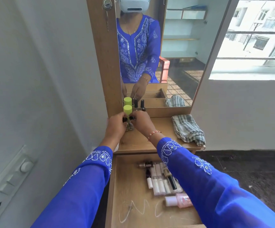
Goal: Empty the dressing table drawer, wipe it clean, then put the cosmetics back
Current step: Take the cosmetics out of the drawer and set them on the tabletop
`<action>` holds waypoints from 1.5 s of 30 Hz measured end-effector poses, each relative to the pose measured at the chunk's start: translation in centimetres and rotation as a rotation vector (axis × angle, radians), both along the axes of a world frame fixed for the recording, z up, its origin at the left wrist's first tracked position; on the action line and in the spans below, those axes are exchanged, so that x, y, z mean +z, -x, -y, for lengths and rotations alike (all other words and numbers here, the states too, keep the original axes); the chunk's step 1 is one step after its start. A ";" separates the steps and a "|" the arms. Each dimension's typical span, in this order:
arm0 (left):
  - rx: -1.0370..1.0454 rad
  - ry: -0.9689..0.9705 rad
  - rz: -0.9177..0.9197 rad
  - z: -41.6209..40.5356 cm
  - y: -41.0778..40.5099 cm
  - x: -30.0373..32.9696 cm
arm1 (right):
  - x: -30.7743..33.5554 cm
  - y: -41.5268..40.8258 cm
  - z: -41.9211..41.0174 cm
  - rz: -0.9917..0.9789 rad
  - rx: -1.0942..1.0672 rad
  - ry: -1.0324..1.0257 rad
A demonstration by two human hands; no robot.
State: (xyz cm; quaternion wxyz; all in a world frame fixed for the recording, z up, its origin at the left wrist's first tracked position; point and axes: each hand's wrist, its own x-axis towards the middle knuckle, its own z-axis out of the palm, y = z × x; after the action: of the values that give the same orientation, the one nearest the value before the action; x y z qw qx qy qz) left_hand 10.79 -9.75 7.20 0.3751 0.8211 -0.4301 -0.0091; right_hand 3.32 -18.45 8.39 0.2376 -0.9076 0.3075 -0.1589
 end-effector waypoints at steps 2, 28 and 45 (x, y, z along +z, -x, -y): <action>0.014 0.011 0.010 -0.1 0.1 0.1 | -0.2 0.1 0.0 0.015 0.005 0.002; 0.096 0.224 -0.313 -9.5 13.1 -10.2 | -10.4 11.6 -5.9 -0.167 -0.054 -0.070; 0.017 0.000 -0.253 -10.1 12.3 -11.1 | -10.9 12.5 -6.3 -0.059 -0.048 -0.068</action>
State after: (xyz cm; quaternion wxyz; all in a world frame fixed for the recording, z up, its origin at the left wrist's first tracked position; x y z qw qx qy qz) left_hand -1.56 0.33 -3.88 0.4263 0.8171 -0.3724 -0.1096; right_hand -9.17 -12.12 -2.50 0.2552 -0.8956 0.3414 -0.1272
